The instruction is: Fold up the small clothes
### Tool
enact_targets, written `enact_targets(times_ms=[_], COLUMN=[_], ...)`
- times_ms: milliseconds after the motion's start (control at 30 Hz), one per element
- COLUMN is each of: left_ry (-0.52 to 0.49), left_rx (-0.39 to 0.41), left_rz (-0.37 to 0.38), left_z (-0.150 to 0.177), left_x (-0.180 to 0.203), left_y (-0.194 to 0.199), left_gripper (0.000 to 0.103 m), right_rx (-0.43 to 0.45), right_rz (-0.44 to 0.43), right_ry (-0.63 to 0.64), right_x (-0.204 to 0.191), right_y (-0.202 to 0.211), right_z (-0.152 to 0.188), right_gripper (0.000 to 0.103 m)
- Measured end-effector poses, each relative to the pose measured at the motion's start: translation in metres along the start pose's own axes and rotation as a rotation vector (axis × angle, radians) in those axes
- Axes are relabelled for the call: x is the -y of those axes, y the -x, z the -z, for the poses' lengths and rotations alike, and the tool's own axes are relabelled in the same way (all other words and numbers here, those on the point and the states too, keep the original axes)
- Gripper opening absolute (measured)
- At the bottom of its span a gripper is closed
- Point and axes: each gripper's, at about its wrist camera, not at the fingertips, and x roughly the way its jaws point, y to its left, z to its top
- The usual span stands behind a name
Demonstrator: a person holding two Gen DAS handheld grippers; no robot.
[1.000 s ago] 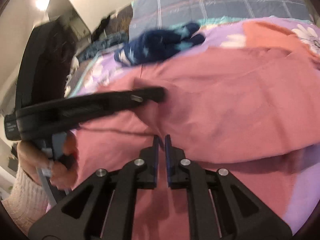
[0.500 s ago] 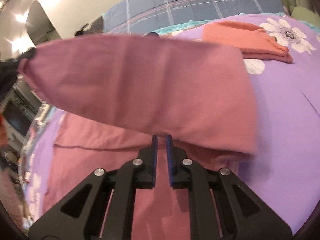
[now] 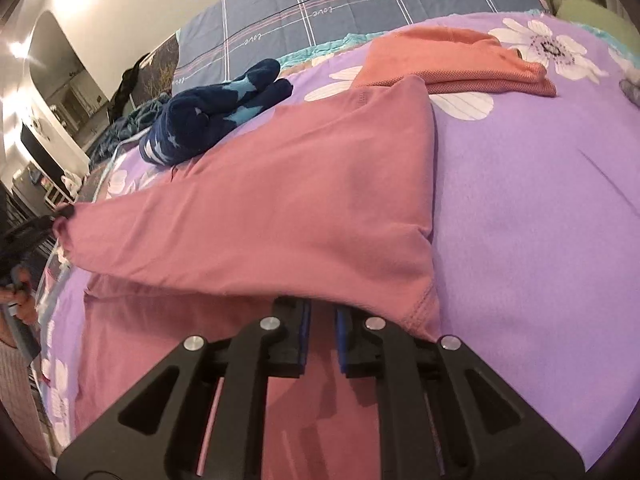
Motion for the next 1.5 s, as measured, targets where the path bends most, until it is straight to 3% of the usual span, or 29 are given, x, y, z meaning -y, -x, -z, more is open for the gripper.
enact_targets(times_ms=[67, 133, 233, 333, 433, 533, 600, 667, 733, 900, 967, 1033, 1100, 1167, 1267, 1333, 1400, 1500], left_ry=[-0.01, -0.013, -0.007, -0.023, -0.057, -0.113, -0.152, -0.181, -0.206, -0.185, -0.181, -0.166, -0.184, -0.214, -0.198, -0.159, -0.135, -0.104], left_rx=[-0.051, -0.072, -0.058, -0.017, 0.055, 0.063, 0.021, -0.078, -0.052, -0.048, -0.041, -0.032, 0.005, 0.017, -0.051, -0.112, -0.106, -0.12], left_rz=[-0.047, -0.077, -0.146, -0.209, -0.176, -0.078, -0.064, -0.102, -0.129, -0.115, -0.127, -0.138, -0.086, -0.084, -0.08, -0.043, -0.001, 0.147], left_z=[0.013, 0.026, 0.044, 0.048, 0.042, 0.039, 0.045, 0.059, 0.064, 0.064, 0.066, 0.073, 0.09, 0.11, 0.141, 0.162, 0.18, 0.199], left_x=[-0.008, -0.015, -0.024, -0.023, -0.004, 0.024, 0.038, 0.045, 0.049, 0.044, 0.042, 0.041, 0.041, 0.035, 0.018, 0.006, 0.002, 0.007], left_y=[-0.015, -0.022, -0.019, -0.009, 0.008, 0.006, -0.01, -0.041, -0.045, -0.044, -0.036, -0.015, 0.016, 0.04, 0.056, 0.063, 0.08, 0.103], left_gripper=[0.004, 0.016, 0.027, 0.028, 0.029, 0.035, 0.037, 0.039, 0.041, 0.043, 0.048, 0.06, 0.068, 0.076, 0.077, 0.077, 0.077, 0.075], right_rx=[-0.014, -0.021, -0.013, 0.036, 0.094, 0.106, 0.072, -0.014, -0.02, 0.025, 0.023, 0.016, 0.02, 0.026, 0.012, 0.008, -0.027, -0.088], right_rz=[0.002, 0.013, 0.021, 0.021, 0.044, 0.018, -0.029, 0.035, 0.102, 0.085, 0.106, 0.126, 0.121, 0.116, 0.095, 0.074, 0.036, -0.04], right_ry=[0.026, 0.074, 0.146, 0.159, 0.09, -0.041, -0.092, -0.074, -0.01, -0.045, -0.075, -0.061, -0.01, 0.049, 0.054, 0.041, 0.011, -0.049], right_x=[-0.006, -0.014, -0.02, -0.016, 0.001, 0.027, 0.039, 0.044, 0.046, 0.051, 0.051, 0.04, 0.03, 0.025, 0.029, 0.03, 0.032, 0.033], right_y=[0.008, 0.019, 0.036, 0.055, 0.063, 0.049, 0.031, 0.002, -0.016, -0.003, 0.009, 0.032, 0.052, 0.073, 0.094, 0.105, 0.115, 0.128], right_z=[0.005, 0.012, 0.018, 0.007, -0.02, -0.05, -0.061, -0.061, -0.051, -0.039, -0.028, -0.011, 0.011, 0.039, 0.079, 0.093, 0.106, 0.124], right_gripper=[0.028, 0.035, 0.036, 0.036, 0.035, 0.023, 0.023, 0.023, 0.016, 0.016, 0.016, 0.017, 0.027, 0.032, 0.032, 0.032, 0.032, 0.032])
